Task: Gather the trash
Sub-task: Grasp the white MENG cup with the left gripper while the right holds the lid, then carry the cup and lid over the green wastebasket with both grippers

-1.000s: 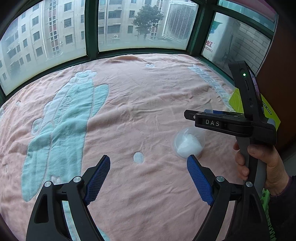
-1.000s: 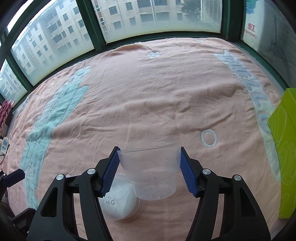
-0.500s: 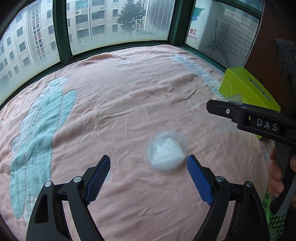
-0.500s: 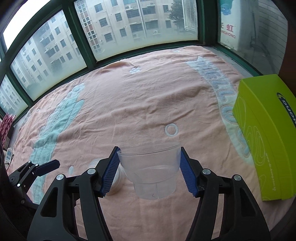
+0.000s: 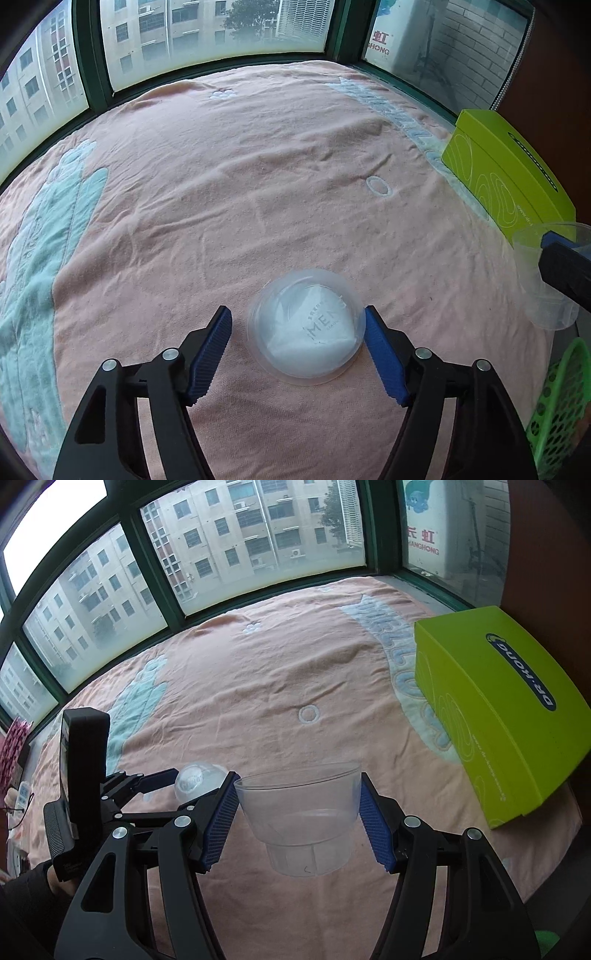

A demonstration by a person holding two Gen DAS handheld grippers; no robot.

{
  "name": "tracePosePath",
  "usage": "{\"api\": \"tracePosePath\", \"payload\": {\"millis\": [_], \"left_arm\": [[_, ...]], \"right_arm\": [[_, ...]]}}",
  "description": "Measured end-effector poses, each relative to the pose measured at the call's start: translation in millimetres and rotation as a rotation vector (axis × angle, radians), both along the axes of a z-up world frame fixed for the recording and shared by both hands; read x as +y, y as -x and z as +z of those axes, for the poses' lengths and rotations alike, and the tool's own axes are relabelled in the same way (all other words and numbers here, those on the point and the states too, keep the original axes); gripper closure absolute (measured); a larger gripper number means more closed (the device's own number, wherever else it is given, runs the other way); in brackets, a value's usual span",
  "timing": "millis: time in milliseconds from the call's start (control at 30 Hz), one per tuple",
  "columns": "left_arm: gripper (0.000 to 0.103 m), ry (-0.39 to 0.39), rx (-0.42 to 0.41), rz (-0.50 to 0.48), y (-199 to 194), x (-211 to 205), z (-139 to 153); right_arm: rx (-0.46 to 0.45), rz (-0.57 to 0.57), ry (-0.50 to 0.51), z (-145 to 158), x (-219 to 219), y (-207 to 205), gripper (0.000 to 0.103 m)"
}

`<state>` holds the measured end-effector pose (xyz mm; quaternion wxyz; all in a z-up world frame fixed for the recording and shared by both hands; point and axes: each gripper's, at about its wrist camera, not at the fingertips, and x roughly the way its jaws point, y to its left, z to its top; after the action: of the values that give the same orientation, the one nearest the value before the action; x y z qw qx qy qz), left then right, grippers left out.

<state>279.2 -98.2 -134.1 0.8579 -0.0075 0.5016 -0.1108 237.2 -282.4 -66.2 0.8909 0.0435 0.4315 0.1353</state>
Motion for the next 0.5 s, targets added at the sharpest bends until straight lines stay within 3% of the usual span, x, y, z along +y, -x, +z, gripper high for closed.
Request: {"api": "tracePosePath", "payload": {"millis": [67,267,500], "left_arm": [[0.046,0.004,-0.007,-0.002,1,-2,1],[0.046,0.011,-0.046,-0.013,15,-5,18],[0.046,0.024,-0.141,-0.014,51,7,60]], "right_arm": [[-0.005,-0.004,0.001,2,-1,8,0.040],[-0.033,-0.015,0.011,11,-1,31,0.040],[-0.091,-0.046,-0.010,30,-1,69,0.040]]}}
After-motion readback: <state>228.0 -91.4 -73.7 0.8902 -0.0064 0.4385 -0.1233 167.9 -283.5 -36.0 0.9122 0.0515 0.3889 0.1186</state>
